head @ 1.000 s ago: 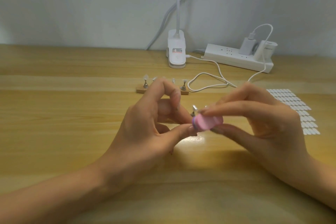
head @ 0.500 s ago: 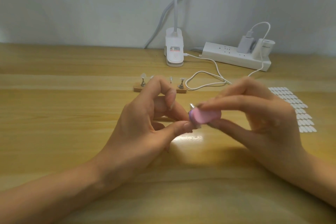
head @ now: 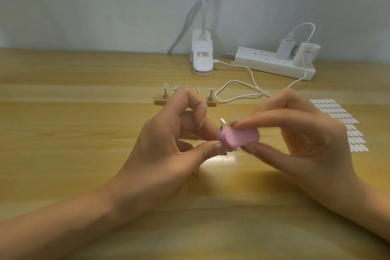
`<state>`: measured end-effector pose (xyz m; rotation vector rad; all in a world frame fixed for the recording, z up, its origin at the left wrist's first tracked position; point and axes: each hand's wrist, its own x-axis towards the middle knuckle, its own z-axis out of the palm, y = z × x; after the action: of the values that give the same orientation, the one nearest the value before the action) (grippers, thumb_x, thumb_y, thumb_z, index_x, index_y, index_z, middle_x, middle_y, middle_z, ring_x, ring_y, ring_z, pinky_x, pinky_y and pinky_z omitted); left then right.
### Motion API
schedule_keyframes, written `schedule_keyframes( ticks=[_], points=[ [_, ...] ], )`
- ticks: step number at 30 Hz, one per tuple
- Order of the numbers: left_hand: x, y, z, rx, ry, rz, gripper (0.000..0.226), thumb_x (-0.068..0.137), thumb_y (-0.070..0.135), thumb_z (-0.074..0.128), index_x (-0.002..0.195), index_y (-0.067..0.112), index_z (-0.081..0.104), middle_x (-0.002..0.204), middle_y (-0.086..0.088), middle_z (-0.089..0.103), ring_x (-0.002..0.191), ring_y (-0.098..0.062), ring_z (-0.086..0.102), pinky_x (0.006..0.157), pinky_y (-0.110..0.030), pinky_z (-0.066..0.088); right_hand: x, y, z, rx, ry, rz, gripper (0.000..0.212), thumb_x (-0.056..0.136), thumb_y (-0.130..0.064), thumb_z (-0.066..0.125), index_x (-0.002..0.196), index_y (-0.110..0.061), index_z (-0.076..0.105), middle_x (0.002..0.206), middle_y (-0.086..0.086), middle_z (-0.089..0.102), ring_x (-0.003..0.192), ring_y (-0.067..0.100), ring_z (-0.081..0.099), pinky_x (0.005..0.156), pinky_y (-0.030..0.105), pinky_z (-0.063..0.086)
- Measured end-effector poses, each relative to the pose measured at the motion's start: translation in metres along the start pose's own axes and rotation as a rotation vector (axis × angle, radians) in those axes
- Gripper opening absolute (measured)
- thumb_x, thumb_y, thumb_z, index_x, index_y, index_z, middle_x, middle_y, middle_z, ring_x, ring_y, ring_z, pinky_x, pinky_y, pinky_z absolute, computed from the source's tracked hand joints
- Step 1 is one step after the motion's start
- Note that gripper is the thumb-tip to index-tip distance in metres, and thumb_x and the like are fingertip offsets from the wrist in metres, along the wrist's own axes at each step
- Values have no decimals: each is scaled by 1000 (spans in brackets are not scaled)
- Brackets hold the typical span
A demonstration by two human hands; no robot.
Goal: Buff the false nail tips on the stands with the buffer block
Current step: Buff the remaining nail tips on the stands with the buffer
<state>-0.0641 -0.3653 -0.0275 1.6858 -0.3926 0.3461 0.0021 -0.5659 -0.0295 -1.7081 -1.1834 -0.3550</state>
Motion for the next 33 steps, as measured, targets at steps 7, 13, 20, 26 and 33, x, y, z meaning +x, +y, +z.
schedule_keyframes(
  ticks=[7,13,20,26,33],
  points=[
    [-1,0,0,6,-4,-3,33,78,27,72,85,27,40,78,0,73,69,-11,69,42,-24,44,1,-1,1,-49,-43,-39,24,86,-19,74,110,-23,70,95,0,59,89,20,65,80,33,52],
    [0,0,0,13,-12,5,31,77,26,71,84,30,41,79,-2,73,68,-10,69,43,-23,43,2,-1,2,-10,-52,-25,24,86,-17,75,110,-21,71,96,1,60,91,21,66,81,34,53],
    [0,-1,-1,40,-13,-7,32,79,28,71,84,32,40,78,2,73,65,-6,65,43,-30,42,3,-1,3,6,-115,-32,21,87,-17,75,108,-18,73,100,-1,62,91,21,67,80,33,53],
    [0,-1,0,-14,-24,-7,31,75,25,73,82,33,43,78,3,73,64,-5,66,42,-24,44,6,0,0,30,-41,7,22,87,-19,73,109,-21,70,101,0,64,94,21,66,84,30,51],
    [3,-1,-2,-149,-66,-19,33,77,15,74,82,28,44,79,-8,72,69,-12,69,43,-20,43,7,-1,0,79,-86,-1,23,85,-15,73,108,-17,70,98,6,62,94,24,66,82,31,52]
  ],
)
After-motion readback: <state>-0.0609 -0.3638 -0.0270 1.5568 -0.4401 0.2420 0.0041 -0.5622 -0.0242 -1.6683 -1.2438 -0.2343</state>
